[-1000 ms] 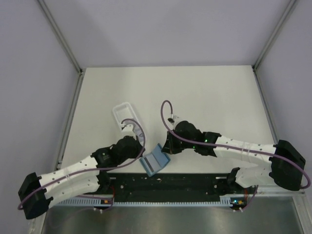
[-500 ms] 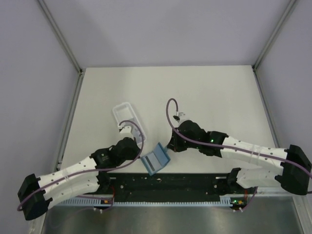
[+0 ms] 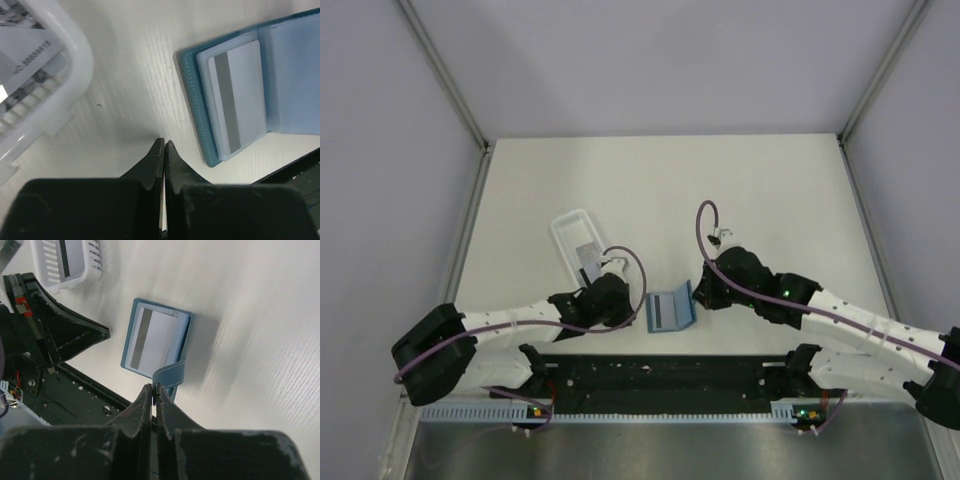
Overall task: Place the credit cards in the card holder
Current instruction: Close the card holder at the center of the board.
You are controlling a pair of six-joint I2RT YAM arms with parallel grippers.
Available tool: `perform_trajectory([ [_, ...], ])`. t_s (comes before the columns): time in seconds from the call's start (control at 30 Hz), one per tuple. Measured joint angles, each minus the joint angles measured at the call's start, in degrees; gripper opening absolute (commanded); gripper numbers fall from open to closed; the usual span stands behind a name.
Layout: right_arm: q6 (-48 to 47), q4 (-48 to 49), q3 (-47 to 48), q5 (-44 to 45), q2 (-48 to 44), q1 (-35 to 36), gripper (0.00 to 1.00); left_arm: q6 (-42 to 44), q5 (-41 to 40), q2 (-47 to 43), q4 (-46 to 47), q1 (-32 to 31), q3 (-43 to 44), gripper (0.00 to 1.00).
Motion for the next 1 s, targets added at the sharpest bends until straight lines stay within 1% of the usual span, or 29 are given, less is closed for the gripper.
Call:
perform_trajectory([
  [0.17,0.0,-0.4,0.0,0.0,-0.3,0.0,0.00,0.0,3.9,7.6,6.3,0.0,1.9,0.00],
  [0.3,0.0,-0.1,0.0,-0.5,-0.3,0.0,0.00,-0.3,5.9,10.3,10.5,0.0,2.1,0.00],
  [0.43,0.3,2.3,0.0,-3.4,-0.2,0.0,0.00,-0.6,7.0,11.6,12.9,0.0,2.1,0.00],
  [0.57,1.8,8.6,-0.7,-8.6,1.4,0.0,0.00,-1.3,7.3,12.5,14.7,0.0,2.0,0.00],
  [0.73,4.6,17.8,-2.6,-14.1,6.0,0.0,0.00,-2.7,7.4,12.6,17.0,0.0,0.9,0.00],
  [1.0,8.9,34.1,-8.5,-18.8,14.9,0.7,0.00,-5.2,7.2,9.1,20.5,0.0,-3.8,0.00],
])
